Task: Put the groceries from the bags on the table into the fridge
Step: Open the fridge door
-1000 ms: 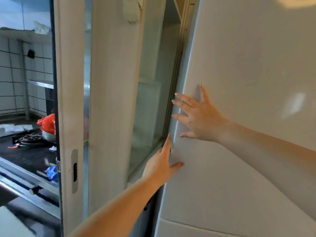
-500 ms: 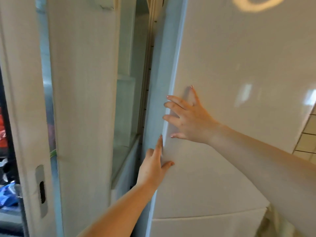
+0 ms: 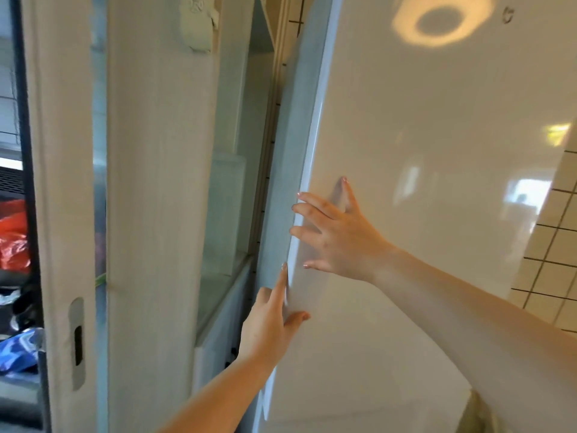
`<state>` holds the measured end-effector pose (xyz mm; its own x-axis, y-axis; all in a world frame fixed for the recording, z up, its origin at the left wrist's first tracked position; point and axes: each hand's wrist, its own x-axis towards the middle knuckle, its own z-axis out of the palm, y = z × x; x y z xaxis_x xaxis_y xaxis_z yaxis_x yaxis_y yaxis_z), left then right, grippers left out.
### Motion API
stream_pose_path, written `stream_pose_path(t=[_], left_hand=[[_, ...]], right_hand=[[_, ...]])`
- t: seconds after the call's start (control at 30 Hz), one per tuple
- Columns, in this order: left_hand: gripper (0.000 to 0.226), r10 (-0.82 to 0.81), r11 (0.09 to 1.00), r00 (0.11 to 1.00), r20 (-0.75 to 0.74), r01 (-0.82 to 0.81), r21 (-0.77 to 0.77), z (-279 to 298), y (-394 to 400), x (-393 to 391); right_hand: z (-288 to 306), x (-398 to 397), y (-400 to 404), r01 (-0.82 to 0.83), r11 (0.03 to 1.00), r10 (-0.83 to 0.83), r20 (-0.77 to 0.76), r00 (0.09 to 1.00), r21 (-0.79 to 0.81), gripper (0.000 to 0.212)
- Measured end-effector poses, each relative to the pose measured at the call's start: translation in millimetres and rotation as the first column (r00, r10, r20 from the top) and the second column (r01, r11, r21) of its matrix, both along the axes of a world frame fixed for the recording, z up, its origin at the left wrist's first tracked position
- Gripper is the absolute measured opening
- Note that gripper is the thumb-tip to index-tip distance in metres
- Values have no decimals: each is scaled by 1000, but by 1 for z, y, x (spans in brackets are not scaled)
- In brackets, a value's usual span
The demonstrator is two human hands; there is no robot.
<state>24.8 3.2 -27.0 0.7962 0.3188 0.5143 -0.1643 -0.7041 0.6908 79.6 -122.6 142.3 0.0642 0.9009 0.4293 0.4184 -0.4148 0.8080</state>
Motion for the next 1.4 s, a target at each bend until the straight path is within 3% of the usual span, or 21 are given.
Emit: stream_pose_path(t=[0.17, 0.27, 0.33, 0.5, 0.6, 0.73, 0.87, 1.03, 1.27, 1.4], left_hand=[[85, 93, 996, 996, -4, -93, -14, -1, -33, -40], [46, 141, 990, 990, 10, -141, -11, 1, -60, -68], [40, 170, 985, 985, 41, -170, -5, -1, -81, -87], [44, 185, 982, 975, 126, -190, 24, -8, -137, -131], [58, 144, 987, 980, 137, -151, 48, -12, -162, -151], [74, 40, 998, 998, 55, -42, 35, -12, -190, -177], [85, -69, 997, 996, -59, 72, 43, -12, -221, -197], [87, -208, 968, 977, -44, 212, 137, -21, -248, -214], [91, -345, 850, 924, -168, 383, 361, -24, -285, -233], [96, -390, 820, 901, -192, 434, 372, -22, -317, -236]], right_hand=[[-7, -33, -34, -54, 998, 55, -32, 998, 25, 62], [-15, -57, -61, -98, 992, 103, -58, 993, 78, 64], [-23, -76, -82, -110, 985, 124, -102, 987, 130, 67], [-55, -122, -133, -123, 931, 230, -293, 928, 343, 75], [-73, -143, -159, -92, 860, 332, -413, 848, 503, 83], [-91, -175, -187, 109, 698, 483, -579, 657, 707, 86], [-101, -200, -212, 210, 599, 566, -595, 571, 772, 86], [-104, -226, -239, 308, 501, 585, -579, 568, 808, 86], [-112, -255, -283, 456, 296, 547, -540, 639, 839, 87], [-124, -259, -315, 574, 163, 598, -543, 589, 803, 73]])
